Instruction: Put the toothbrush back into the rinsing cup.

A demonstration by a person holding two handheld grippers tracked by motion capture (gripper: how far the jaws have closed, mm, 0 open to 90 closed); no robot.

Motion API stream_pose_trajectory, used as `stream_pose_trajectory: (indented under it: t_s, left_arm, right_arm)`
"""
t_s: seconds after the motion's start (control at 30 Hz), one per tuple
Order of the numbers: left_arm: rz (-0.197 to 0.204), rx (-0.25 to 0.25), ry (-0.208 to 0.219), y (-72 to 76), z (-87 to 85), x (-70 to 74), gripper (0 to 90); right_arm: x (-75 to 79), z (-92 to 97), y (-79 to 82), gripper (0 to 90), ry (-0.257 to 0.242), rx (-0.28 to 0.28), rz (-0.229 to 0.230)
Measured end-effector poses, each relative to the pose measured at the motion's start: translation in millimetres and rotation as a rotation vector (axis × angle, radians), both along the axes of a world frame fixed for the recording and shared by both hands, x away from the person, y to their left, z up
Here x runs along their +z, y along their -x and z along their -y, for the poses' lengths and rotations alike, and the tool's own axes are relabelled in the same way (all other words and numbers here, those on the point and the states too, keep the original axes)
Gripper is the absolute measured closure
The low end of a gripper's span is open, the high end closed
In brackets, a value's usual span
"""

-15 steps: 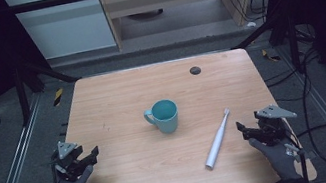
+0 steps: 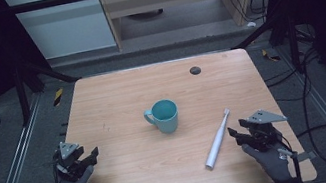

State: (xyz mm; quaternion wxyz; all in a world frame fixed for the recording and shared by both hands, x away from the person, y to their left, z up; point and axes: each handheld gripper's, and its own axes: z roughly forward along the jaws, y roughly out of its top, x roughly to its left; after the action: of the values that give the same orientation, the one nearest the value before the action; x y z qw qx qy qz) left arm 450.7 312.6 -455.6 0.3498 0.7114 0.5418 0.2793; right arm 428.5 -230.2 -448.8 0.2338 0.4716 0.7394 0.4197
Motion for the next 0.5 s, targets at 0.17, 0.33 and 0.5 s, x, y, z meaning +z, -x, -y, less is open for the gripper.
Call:
stream_pose_trajectory:
  t_s: [0.17,0.33,0.5]
  left_arm:
    - [-0.002,-0.017,-0.002,-1.0,2.5,-1.7,37.5]
    - [0.013,-0.011,0.000,-1.1,4.3,0.2,37.7]
    - [0.037,-0.002,0.004,1.7,3.6,4.8,38.7]
  right_arm:
    - [-4.4,-15.4,-1.6,59.5,-0.012,0.077,-0.059]
    - [-6.5,-30.3,0.1,70.9,-0.003,0.120,-0.069]
    - [-9.5,-44.6,1.8,82.6,0.002,0.162,-0.076]
